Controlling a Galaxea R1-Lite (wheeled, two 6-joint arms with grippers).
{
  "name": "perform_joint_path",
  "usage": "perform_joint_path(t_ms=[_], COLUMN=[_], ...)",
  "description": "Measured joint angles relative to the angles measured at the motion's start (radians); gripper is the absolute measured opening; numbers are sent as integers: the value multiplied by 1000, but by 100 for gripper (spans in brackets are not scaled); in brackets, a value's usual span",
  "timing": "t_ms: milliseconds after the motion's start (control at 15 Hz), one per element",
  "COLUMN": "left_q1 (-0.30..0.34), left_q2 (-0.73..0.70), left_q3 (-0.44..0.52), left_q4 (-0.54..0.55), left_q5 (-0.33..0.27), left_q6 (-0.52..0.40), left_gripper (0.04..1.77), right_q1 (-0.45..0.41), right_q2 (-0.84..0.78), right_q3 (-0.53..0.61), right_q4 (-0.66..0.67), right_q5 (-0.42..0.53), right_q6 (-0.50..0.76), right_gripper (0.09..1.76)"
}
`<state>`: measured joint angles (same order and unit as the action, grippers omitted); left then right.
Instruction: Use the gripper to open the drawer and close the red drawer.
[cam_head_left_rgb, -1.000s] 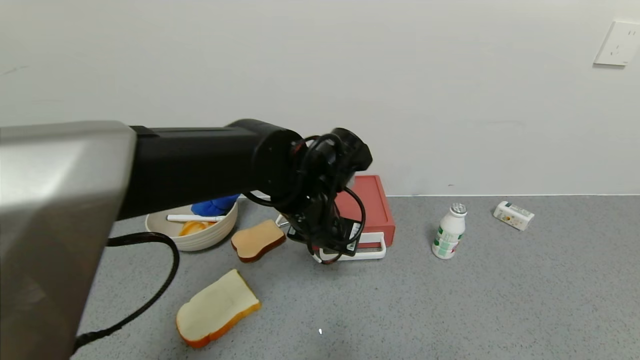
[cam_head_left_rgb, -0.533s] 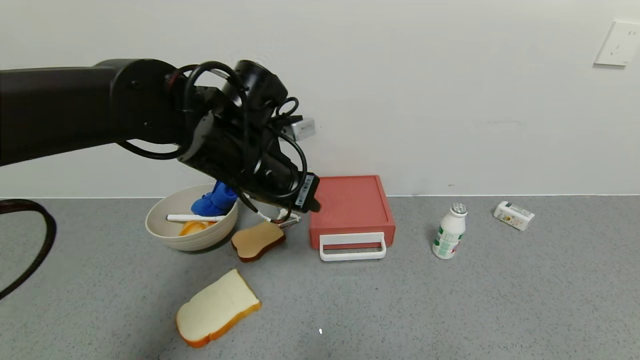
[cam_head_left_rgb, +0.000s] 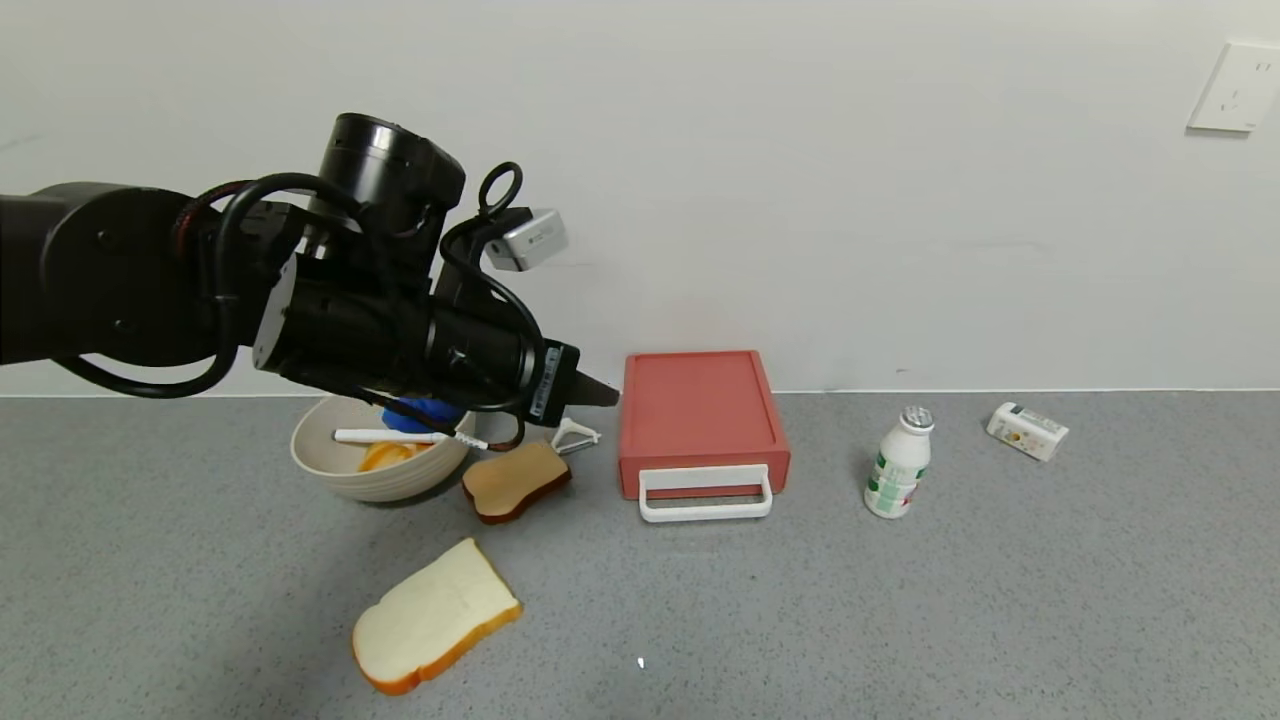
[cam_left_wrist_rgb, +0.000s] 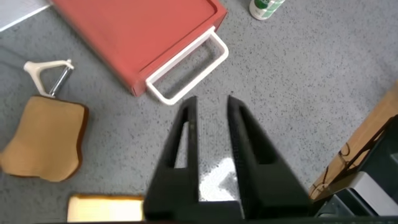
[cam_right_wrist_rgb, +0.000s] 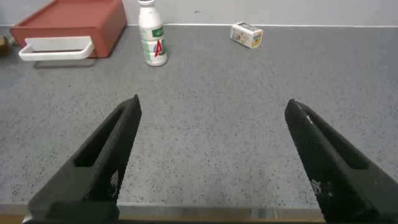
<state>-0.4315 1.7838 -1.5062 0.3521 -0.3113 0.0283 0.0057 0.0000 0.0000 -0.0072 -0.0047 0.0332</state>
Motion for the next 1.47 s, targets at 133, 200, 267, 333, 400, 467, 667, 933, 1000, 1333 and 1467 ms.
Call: perform_joint_path(t_ms=[133,200,267,333,400,467,667,933,1000,1333,1467], left_q1=[6,6,7,8,8,8,9,31,36,59,62], left_q2=[-22,-30,-37,-42,-45,-47,-51,-88,-105,-247,-312], left_q3=[20,27,31,34,38,40,42,46,55,132,178], left_q4=[-1,-1,-1,-1,-1,-1,-3,-3,-4,-3,-16], left_q5=[-3,-3,-3,-3,-3,-3,-2,5,6,58,128], left_q6=[0,2,2,2,2,2,2,4,5,24,23], left_gripper=[75,88,98,106,114,121,137,150,153,162,164], right_q1=[0,0,0,0,0,0,0,0,0,0,0], right_q2=[0,0,0,0,0,0,0,0,0,0,0], right_q3=[0,0,0,0,0,0,0,0,0,0,0], right_q4=[0,0,0,0,0,0,0,0,0,0,0], right_q5=[0,0,0,0,0,0,0,0,0,0,0], right_q6=[0,0,0,0,0,0,0,0,-1,0,0], right_gripper=[170,170,170,170,170,170,170,170,170,170,170])
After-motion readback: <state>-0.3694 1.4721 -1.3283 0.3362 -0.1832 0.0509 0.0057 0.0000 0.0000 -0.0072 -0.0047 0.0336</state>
